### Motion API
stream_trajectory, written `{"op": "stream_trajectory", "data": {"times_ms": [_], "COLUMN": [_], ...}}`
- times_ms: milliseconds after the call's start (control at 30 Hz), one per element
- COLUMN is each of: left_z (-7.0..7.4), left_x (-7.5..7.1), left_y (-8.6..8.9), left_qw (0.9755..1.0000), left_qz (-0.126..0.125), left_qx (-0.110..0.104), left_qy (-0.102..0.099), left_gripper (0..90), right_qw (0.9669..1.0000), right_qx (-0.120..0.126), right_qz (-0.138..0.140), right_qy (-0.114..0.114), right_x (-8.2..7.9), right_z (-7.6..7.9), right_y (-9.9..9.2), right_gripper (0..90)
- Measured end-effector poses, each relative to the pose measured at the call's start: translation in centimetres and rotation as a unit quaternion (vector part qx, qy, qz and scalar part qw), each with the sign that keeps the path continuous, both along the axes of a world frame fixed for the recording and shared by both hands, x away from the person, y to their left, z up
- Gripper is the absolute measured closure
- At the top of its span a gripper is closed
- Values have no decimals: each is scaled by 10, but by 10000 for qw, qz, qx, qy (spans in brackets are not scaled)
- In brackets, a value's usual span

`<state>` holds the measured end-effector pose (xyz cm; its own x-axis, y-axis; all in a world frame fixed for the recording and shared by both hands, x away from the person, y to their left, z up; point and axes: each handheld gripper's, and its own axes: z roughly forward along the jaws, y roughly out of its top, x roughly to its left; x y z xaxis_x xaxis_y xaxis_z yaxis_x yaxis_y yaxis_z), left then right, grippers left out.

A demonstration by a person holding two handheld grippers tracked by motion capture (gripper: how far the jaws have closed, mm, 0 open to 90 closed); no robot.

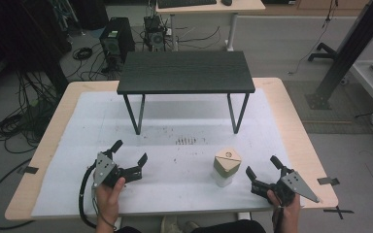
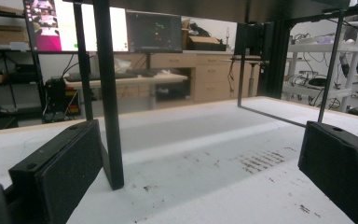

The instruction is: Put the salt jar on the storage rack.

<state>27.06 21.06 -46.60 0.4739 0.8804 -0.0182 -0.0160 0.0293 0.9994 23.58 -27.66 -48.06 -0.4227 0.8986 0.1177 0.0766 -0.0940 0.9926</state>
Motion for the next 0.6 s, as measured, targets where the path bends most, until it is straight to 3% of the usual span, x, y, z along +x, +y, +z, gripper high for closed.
{"op": "stream_trajectory", "data": {"times_ms": [600], "left_z": [0], "left_x": [0], "left_y": [0], "left_qw": [10000], "left_qz": [-1], "left_qx": [4], "left_qy": [1], "left_gripper": [4], "right_qw": [9997], "right_qx": [-20], "right_qz": [211], "right_qy": [-76], "right_x": [-15], "right_z": [-1], "right_y": [9], "right_gripper": [6]}}
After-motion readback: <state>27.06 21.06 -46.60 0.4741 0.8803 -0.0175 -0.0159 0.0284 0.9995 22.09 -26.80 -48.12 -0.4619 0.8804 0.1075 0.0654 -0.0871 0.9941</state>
